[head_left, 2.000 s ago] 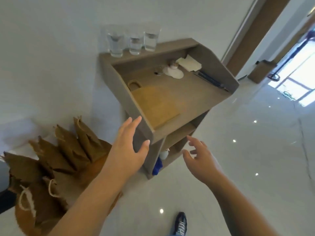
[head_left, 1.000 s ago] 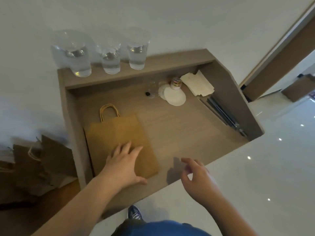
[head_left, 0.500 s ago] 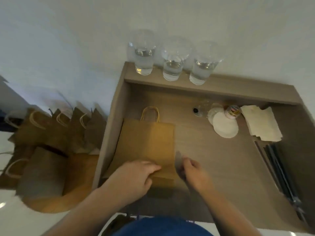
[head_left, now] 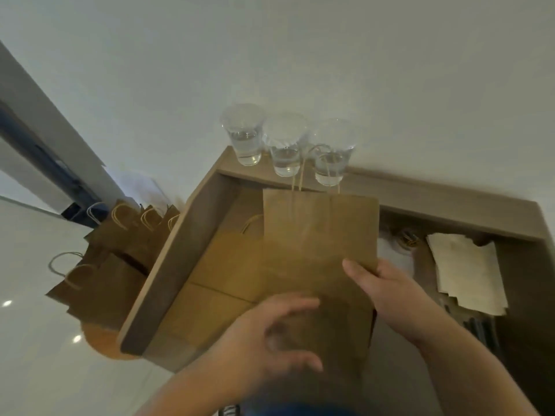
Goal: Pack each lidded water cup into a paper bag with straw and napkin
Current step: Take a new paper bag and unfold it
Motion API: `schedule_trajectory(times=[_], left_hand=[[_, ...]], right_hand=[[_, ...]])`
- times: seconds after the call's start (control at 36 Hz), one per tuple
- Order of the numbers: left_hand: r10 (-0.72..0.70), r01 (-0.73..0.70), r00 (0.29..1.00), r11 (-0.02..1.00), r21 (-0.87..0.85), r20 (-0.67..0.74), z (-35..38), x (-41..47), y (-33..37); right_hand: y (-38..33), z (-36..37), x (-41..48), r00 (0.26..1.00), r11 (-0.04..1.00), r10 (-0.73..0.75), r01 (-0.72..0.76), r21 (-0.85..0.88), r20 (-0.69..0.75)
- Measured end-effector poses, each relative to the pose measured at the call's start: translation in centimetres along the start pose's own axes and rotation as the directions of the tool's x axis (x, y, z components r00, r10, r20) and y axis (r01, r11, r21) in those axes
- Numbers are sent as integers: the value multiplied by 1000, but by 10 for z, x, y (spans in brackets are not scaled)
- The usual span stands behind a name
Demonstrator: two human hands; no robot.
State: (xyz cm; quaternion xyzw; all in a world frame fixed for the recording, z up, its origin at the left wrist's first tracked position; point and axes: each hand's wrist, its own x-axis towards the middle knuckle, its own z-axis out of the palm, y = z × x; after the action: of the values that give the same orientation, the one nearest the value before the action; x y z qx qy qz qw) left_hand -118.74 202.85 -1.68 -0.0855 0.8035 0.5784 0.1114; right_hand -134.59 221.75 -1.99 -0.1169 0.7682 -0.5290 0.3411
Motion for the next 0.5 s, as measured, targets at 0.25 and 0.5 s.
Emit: schedule_trajectory(times=[0.25,0.5], left_hand=[[-7,-49,998,587,-808,-65,-2,28,56],[79,27,990,704,-710,116,6,47,82]], right_hand=[[-5,-16,-45,845,762,-470,534,-365,255],[0,-18,-77,920,920,-390,388,47,33]])
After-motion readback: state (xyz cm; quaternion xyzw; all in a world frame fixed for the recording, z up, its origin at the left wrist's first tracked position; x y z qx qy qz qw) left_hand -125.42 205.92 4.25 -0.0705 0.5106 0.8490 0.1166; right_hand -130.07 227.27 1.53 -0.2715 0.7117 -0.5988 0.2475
